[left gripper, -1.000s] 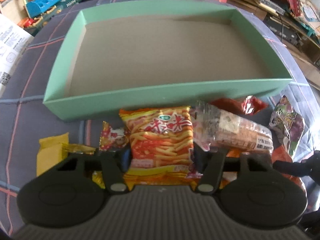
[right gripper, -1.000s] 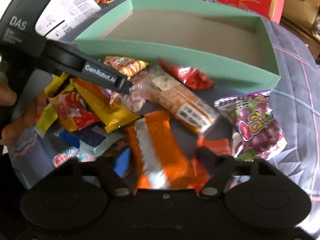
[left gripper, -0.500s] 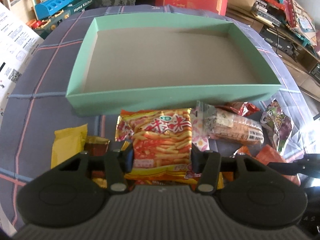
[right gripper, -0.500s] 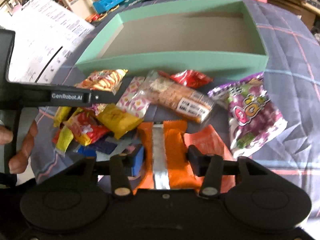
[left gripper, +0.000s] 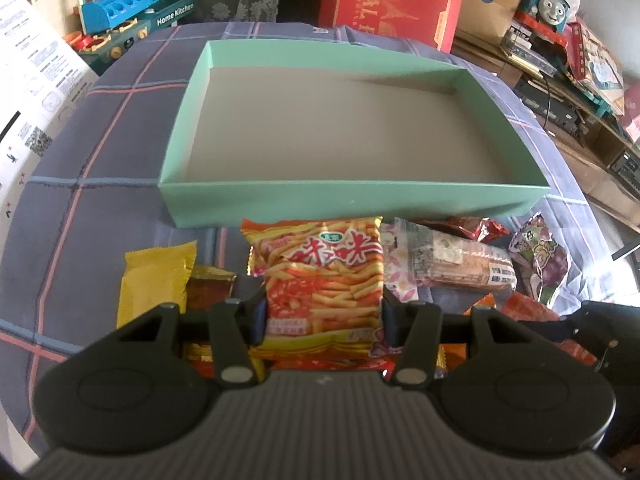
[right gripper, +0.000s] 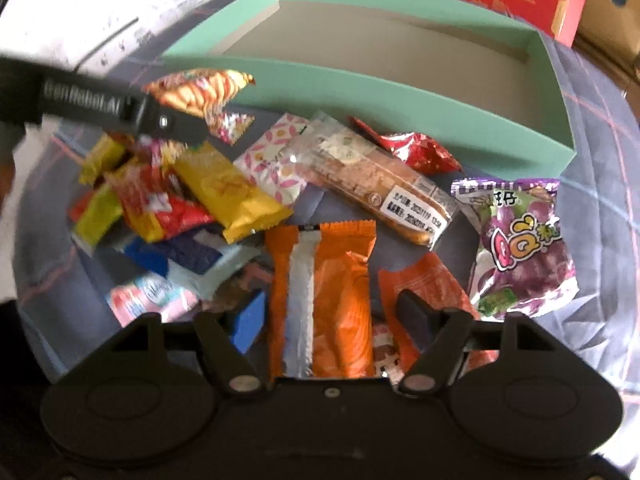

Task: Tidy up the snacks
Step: 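Grasp the orange-silver bar with the right tool while the left tool grasps the orange chip bag, then lower both snacks into the green tray and open both tools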

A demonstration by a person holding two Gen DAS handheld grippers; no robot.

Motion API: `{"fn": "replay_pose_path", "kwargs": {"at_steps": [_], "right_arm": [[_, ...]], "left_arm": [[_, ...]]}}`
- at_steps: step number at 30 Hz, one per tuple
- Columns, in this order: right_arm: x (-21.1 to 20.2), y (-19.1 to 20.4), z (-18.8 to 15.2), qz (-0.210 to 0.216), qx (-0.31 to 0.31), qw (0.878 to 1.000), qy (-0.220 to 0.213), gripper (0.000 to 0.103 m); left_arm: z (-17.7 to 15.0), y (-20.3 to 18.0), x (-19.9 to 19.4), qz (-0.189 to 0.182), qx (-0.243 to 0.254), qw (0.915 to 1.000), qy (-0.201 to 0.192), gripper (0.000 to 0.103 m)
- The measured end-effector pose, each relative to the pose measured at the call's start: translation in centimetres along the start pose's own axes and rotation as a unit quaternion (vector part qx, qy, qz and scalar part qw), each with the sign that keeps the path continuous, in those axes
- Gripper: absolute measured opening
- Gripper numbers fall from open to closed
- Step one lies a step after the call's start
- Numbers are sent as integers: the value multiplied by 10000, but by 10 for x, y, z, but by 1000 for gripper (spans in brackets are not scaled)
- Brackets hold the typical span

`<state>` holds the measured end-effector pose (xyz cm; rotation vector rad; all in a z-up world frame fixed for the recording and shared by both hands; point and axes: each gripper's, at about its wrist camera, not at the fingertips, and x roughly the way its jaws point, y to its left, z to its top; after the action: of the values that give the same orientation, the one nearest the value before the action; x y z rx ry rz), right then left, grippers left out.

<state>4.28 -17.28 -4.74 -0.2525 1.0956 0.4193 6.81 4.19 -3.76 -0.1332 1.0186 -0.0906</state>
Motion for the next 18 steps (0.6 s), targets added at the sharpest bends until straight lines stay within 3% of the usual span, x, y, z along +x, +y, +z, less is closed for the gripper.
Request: {"fn": "replay_pose_path", "kwargs": {"at_steps": [4,11,18], "right_arm": [[4,11,1,-131,-217,9997,-28,50],[-25,-13,12,290,590,9974,-291,50],[-52,-55,24,1024,1572,9806,-566,50]], "left_arm": [[0,0,2,-67,-52,10000,-13,51],[4,3,-14,-164,-143,9996,-199,51],[27,0,-35,-372,-179,9977,-537,51]]}}
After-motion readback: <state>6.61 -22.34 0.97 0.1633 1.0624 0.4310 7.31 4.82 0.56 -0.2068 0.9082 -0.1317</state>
